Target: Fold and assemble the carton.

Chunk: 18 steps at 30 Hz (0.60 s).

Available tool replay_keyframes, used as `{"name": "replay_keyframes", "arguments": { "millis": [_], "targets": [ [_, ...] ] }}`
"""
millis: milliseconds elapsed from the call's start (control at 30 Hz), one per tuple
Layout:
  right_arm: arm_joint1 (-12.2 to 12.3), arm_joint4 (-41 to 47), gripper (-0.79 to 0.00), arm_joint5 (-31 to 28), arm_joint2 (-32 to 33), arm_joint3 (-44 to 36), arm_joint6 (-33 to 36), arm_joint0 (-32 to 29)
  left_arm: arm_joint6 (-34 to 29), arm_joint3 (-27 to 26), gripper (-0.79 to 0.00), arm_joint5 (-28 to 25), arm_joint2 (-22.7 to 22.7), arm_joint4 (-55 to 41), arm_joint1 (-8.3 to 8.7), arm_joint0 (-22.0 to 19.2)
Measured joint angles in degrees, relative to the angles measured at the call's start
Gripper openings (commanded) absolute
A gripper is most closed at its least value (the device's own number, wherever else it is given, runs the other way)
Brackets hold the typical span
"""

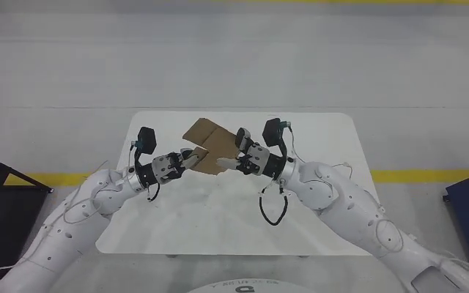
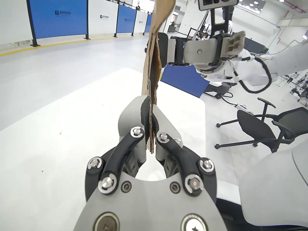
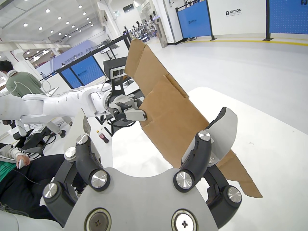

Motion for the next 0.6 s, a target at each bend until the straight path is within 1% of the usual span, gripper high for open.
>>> {"name": "replay_keyframes", "arguments": {
  "millis": [100, 167, 333, 400, 500, 600],
  "targets": [
    [-0.44, -0.27, 0.0, 0.35, -0.13, 0.08, 0.72, 0.28, -0.65, -0.17, -0.785, 0.11, -0.06, -0.26, -0.32, -0.29],
    [-0.7, -0.01, 0.0, 0.68, 0.4, 0.22, -0.95, -0.07, -1.13, -0.47, -0.785, 0.25, -0.2, -0.21, -0.5, -0.39],
    [-0.56, 2.78, 0.0, -2.4, 4.01, 1.55, -4.62, -2.02, -1.78, -0.93, -0.785, 0.04, -0.72, 0.13, -0.79, 0.09],
    [-0.45, 3.01, 0.0, -2.68, 5.22, 1.52, -5.11, -2.95, -1.98, -0.95, -0.785, -0.19, -0.81, 0.24, -0.91, 0.24],
    [-0.41, 3.11, 0.0, -3.11, 6.19, 0.9, -3.89, -3.88, -2.4, -0.8, -0.785, -0.95, -0.69, -0.37, -1.2, 0.22],
    [-0.74, 1.39, 0.0, -1.74, 5.69, -0.07, -1.86, -3.82, -2.91, -0.55, -0.785, -1.06, -0.47, -1.04, -1.57, -0.18]
  ]
}}
